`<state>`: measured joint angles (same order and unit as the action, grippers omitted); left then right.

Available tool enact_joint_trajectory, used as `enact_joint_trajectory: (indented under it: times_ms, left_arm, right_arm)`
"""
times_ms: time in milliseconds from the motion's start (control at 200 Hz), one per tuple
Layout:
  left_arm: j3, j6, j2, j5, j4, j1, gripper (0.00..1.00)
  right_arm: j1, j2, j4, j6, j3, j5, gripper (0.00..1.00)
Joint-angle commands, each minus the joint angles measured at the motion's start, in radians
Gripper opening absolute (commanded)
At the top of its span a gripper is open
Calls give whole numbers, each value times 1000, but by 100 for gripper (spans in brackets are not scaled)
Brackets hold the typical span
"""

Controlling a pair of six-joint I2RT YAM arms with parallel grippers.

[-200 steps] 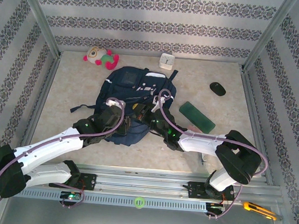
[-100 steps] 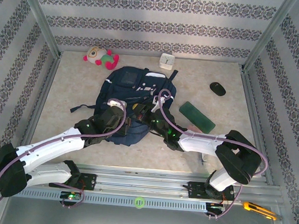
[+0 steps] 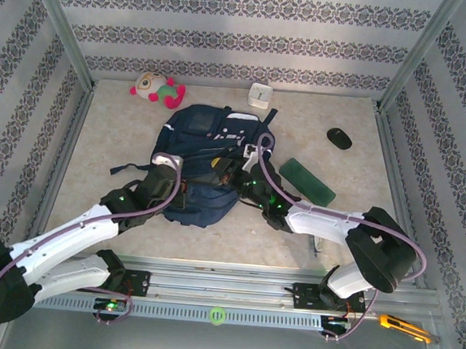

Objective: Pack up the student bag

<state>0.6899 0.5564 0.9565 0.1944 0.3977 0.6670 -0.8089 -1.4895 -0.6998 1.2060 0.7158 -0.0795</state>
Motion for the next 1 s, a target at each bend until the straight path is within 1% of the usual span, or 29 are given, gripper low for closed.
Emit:
enact_joint_trajectory:
  times_ms: [0, 180, 235, 455, 610, 705, 824, 994]
  left_arm:
    - [-35, -20, -62, 42, 87, -70, 0]
    - [-55, -75, -101, 27, 92, -150, 0]
    - [-54, -92, -97, 17, 86, -166, 0]
    - [-64, -88, -95, -33, 73, -175, 0]
    - [-88, -25, -108, -110, 33, -175, 0]
    - [-104, 11, -108, -151, 12, -174, 0]
    - [-108, 36, -112, -187, 21, -171, 0]
    - [-124, 14, -127, -230, -8, -169, 0]
  right_arm:
    - [43, 82, -49, -2, -12, -121, 0]
    - [127, 81, -49, 39, 3, -363, 0]
    - [145, 80, -18, 41, 8, -419, 0]
    - [195, 84, 13, 33, 3, -508, 0]
    - [256, 50, 45, 6, 36, -639, 0]
    - [299, 36, 119, -29, 55, -692, 0]
    - [357, 35, 219, -85, 71, -722, 0]
    - [415, 36, 353, -174, 103, -756, 0]
